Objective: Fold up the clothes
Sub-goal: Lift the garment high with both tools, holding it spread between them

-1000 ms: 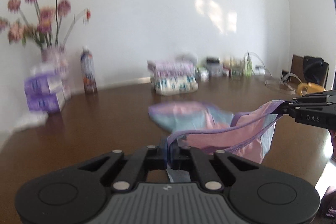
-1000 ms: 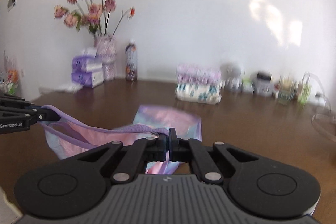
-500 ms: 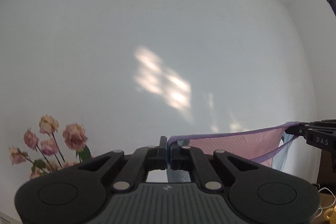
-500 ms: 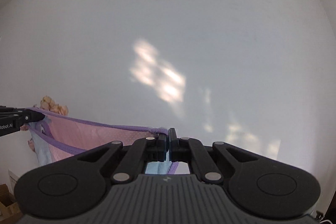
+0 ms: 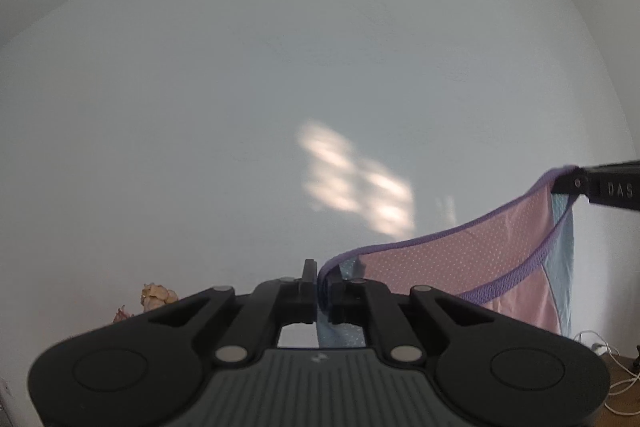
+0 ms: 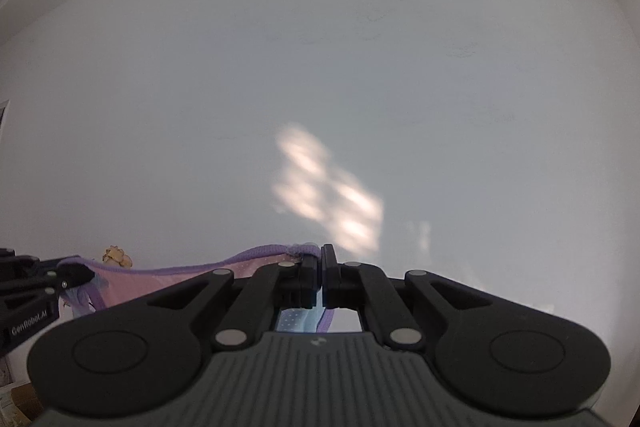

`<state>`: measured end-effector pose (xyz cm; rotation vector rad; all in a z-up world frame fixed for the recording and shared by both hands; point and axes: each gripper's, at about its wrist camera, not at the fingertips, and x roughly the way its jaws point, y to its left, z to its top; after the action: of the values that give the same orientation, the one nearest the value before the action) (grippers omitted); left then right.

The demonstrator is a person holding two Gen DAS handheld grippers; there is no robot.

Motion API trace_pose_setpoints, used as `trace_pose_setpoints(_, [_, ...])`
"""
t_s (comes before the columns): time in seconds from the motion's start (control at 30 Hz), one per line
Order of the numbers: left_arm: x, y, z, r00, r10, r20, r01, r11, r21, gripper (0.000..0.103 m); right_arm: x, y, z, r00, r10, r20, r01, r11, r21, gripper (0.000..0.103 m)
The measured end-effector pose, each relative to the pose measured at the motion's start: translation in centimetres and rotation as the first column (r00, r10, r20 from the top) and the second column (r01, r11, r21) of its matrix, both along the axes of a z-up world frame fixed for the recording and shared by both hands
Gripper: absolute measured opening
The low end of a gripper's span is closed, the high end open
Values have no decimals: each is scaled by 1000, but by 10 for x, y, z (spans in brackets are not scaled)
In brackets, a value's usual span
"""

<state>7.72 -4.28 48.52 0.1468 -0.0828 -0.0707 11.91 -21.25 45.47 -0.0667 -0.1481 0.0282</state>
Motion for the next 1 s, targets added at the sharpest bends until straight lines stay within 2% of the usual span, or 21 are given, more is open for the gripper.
trace_pose_setpoints(0.2, [23,11,-18,986,-97,-137,100,995,17,4,17,22,2,1000,19,-16,-20,999,-35,1])
trace_pose_setpoints(0.3, [35,5,-28,971,-144,-192,160,985,69,4,23,30,0,999,29,-24,-30,998,-49,1])
trace_pose_setpoints(0.4, [43,-7,-40,973,-126,-193,154,978,140,1,35,33,-4,999,38,-31,-40,998,-55,1])
trace_pose_setpoints(0.47, [50,-12,-44,982,-86,-168,113,981,158,1,46,30,-6,999,24,-36,-26,998,-60,1])
trace_pose_setpoints(0.6, [58,-1,-35,995,8,-100,-2,998,63,1,71,21,-13,998,-27,-64,21,996,-83,1])
trace_pose_setpoints(0.67, [62,4,-25,997,60,-49,-59,998,8,1,82,17,-20,995,-40,-89,31,994,-100,1])
trace_pose_setpoints(0.77, [61,2,-17,992,120,30,-119,993,-27,1,78,21,-32,990,-51,-129,32,989,-142,1])
trace_pose_setpoints(0.8, [61,-1,-16,991,126,43,-126,992,-2,1,83,23,-35,988,-54,-142,32,987,-156,1])
trace_pose_setpoints(0.87, [59,-9,-16,988,140,64,-144,988,63,1,89,20,-37,986,-20,-164,0,992,-123,1])
trace_pose_setpoints(0.93, [57,-8,-14,981,173,84,-179,982,64,1,98,23,-40,981,-37,-192,13,992,-124,1])
trace_pose_setpoints(1.0, [70,-15,-18,973,226,42,-230,957,178,1,102,27,-43,976,-20,-216,-5,993,-119,1])
